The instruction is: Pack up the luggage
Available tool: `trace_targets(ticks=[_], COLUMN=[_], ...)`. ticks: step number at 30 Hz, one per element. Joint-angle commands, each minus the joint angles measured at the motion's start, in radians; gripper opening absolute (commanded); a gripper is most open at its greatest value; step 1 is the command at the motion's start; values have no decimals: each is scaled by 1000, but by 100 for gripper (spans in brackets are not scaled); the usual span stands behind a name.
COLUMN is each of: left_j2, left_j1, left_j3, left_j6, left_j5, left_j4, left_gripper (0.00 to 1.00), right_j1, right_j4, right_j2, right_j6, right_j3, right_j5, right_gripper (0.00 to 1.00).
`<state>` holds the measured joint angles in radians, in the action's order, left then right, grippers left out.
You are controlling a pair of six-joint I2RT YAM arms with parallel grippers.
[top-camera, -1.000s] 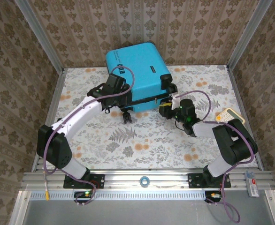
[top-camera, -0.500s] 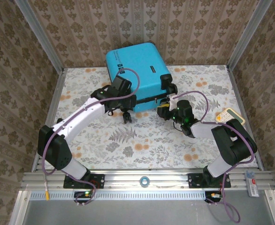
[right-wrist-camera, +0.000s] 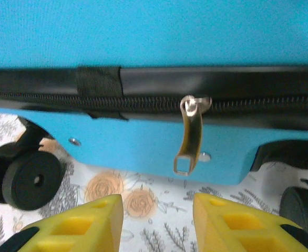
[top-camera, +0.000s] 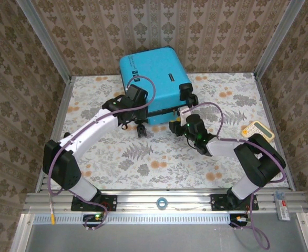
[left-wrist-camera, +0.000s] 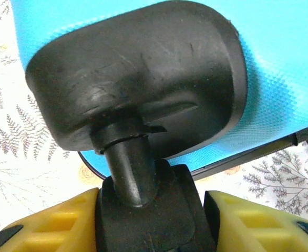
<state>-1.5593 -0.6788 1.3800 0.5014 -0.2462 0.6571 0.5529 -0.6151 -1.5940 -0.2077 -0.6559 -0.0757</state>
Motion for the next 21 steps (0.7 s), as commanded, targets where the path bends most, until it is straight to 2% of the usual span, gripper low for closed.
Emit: trace_targets(ticks=[1, 7, 9, 11, 12, 14, 17, 18, 19, 21], left_j2=[-26, -16, -17, -14, -11, 1, 22, 26, 31, 37], left_j1=[-2, -6, -10, -10, -11, -10, -4, -5, -4, -2], left_j3=[2, -4, -4, -7, -8, -15, -25, -27, -30, -37], left_j6=[-36, -29, -29, -29, -29, -30, -31, -33, -34, -33], left_j5=[8, 16, 16, 15, 11, 1, -1, -2, -1, 3], left_j4=[29, 18, 15, 18, 19, 22, 20, 18, 14, 9], left_gripper=[36, 32, 31, 29, 29, 29, 29, 29, 29, 29], right_j1=[27, 52, 55, 47, 37, -1, -80, -113, -161, -213], right_j4=[25, 91, 127, 135, 120, 74, 50, 50, 33, 8], right_j2=[-46, -130, -155, -150, -139, -98, -55, -51, -58, -70], right_j6=[18, 42, 55, 64, 69, 73, 41, 22, 3, -46], right_j3=[-72, -195, -238, -244, -232, -184, -140, -136, -129, -113], right_j5=[-211, -384, -456, -481, -441, -280, -12, 100, 266, 382], right_gripper=[42, 41, 33, 16, 11, 0, 0, 0, 0, 0])
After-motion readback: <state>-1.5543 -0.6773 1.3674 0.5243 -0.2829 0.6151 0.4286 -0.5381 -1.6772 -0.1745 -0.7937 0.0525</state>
